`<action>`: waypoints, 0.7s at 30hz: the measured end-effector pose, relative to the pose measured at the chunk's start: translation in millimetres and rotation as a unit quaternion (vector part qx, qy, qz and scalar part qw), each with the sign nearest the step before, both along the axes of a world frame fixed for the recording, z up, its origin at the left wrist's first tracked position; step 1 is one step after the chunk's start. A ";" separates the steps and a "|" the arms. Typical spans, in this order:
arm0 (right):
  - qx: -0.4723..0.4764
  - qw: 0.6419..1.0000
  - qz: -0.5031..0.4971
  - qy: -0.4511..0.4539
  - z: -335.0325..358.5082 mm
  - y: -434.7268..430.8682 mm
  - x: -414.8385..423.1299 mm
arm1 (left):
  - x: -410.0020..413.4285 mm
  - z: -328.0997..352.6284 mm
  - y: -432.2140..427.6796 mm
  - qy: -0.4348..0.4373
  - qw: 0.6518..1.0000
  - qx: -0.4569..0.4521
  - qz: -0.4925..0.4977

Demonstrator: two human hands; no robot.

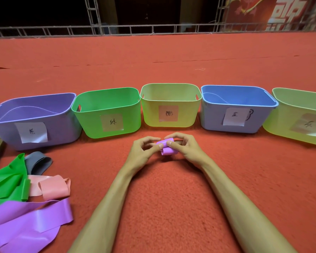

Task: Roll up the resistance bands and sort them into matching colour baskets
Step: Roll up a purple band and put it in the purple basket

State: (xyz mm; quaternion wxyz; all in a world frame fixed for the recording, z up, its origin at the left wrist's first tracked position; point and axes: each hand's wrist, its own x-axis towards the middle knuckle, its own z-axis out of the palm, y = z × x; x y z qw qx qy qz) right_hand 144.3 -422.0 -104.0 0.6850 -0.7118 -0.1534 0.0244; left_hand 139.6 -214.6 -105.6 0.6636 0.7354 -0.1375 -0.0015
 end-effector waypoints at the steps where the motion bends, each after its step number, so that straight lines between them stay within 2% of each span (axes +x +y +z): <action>1: -0.003 1.000 0.001 0.001 1.4 -0.3 -1.0 | -0.2 0.0 -0.4 0.006 1.000 0.002 -0.006; 5: -0.019 1.000 0.004 -0.006 1.9 -1.9 -1.6 | 1.1 -3.4 0.5 -0.001 0.998 0.061 -0.013; 12: -0.029 0.999 -0.024 0.003 0.4 4.2 0.2 | -3.3 0.4 0.7 -0.034 0.999 0.027 -0.027; 17: -0.043 0.999 -0.009 -0.015 0.3 2.8 -1.8 | -3.5 -0.1 3.6 -0.049 0.998 0.015 -0.039; 21: -0.023 0.999 0.003 -0.040 1.4 1.6 -4.8 | 0.7 0.3 5.4 -0.025 0.999 -0.006 -0.034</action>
